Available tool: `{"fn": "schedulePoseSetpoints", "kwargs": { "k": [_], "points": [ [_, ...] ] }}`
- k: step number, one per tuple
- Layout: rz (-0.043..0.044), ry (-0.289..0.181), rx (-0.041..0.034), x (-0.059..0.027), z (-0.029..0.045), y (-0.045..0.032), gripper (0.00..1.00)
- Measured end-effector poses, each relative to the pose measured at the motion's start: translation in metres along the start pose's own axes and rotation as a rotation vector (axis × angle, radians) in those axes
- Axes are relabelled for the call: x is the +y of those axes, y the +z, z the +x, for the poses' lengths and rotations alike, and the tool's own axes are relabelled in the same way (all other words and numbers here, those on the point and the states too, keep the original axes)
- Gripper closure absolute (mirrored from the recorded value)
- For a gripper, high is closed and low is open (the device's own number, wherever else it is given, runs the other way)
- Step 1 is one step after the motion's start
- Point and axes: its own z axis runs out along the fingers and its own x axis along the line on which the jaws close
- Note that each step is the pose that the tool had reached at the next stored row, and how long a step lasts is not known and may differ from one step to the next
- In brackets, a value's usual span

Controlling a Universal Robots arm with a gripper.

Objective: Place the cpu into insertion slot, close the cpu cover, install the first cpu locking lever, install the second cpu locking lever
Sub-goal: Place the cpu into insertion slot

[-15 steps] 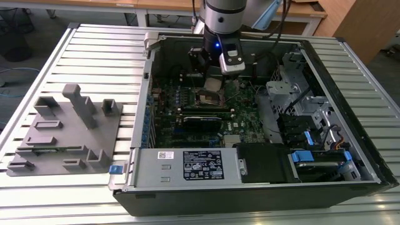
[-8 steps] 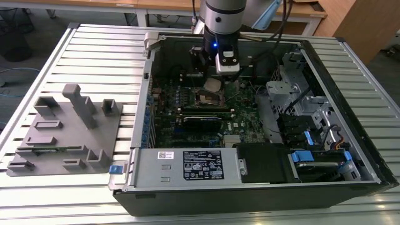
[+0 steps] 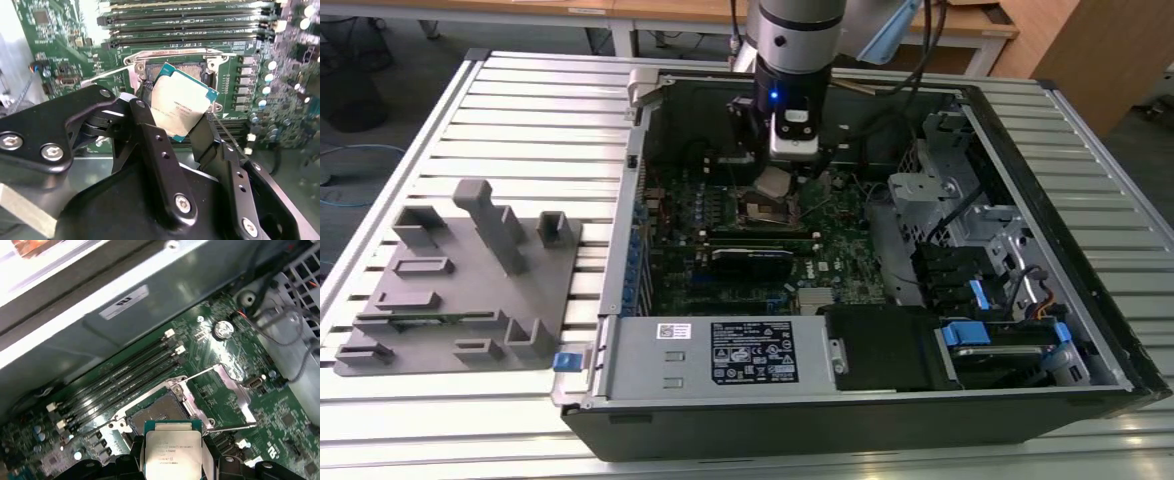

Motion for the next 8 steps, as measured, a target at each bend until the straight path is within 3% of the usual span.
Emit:
{"fn": "schedulePoseSetpoints", "kwargs": {
  "k": [8],
  "points": [
    [0.0030,0.145,-0.0068,0.0000,0.0000,0.0008,0.46]
  ]
}}
